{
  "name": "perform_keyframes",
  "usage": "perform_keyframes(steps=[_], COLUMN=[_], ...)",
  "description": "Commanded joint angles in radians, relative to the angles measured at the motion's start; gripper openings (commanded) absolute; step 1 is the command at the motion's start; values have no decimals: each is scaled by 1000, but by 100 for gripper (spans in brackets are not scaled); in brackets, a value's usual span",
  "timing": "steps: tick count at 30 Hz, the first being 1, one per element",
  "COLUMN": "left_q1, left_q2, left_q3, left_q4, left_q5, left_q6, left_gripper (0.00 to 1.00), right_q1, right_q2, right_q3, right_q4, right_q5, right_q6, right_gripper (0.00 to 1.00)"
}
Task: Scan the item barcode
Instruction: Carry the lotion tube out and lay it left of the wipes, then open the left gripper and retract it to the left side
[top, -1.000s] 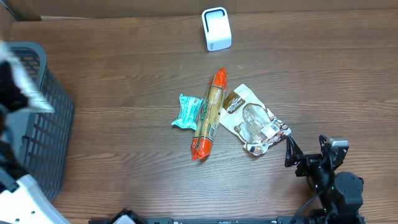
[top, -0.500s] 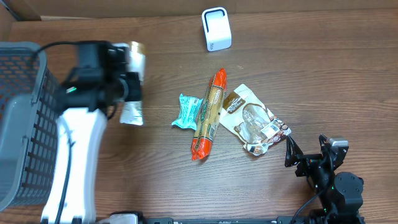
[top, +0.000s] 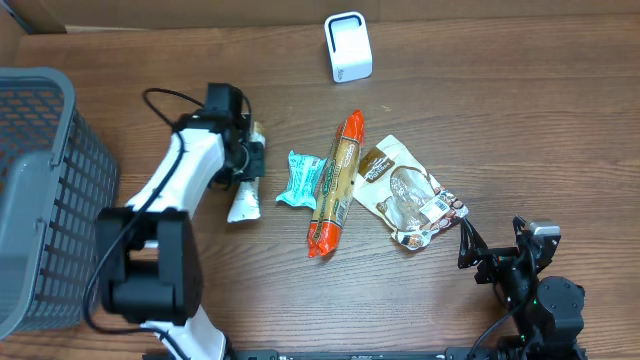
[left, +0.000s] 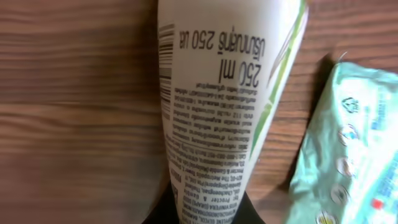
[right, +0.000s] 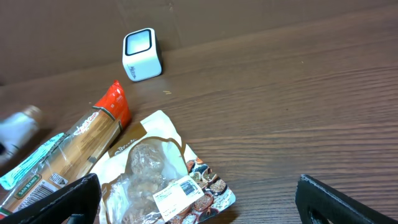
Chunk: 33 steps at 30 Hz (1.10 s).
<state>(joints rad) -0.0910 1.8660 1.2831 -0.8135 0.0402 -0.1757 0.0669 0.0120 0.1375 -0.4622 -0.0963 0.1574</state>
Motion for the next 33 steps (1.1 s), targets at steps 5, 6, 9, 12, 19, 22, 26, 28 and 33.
perform_keyframes(steps=[5, 6, 9, 12, 19, 22, 26, 28, 33], left_q1=[-51, -53, -54, -54, -52, -51, 6, 82, 366], left_q2=[31, 31, 30, 20, -166, -285, -434, -488, -506], left_q3=[6, 6, 6, 24, 134, 180, 195, 195, 167], left_q4=[22, 23, 14, -24, -137, -175, -214, -238, -283], left_q5=[7, 8, 8, 8, -14, -15, -29, -24, 162], left_q6=[-69, -69, -72, -78, -31, 68, 172, 195, 534], left_gripper=[41, 56, 82, 92, 93, 95, 100, 100, 100], right_q1=[4, 4, 4, 4, 4, 4, 4, 4, 4], right_q2=[-7, -7, -7, -7, -7, -7, -7, -7, -7], right_q3=[-2, -2, -2, -2, -2, -2, -2, -2, -2], right_q4=[-14, -14, -14, -14, -14, -14, -14, -14, -14], right_q5=[6, 6, 6, 6, 6, 6, 6, 6, 17], right_q6=[-2, -2, -2, -2, -2, -2, -2, -2, -2], right_gripper=[100, 100, 100, 100, 100, 100, 100, 100, 100])
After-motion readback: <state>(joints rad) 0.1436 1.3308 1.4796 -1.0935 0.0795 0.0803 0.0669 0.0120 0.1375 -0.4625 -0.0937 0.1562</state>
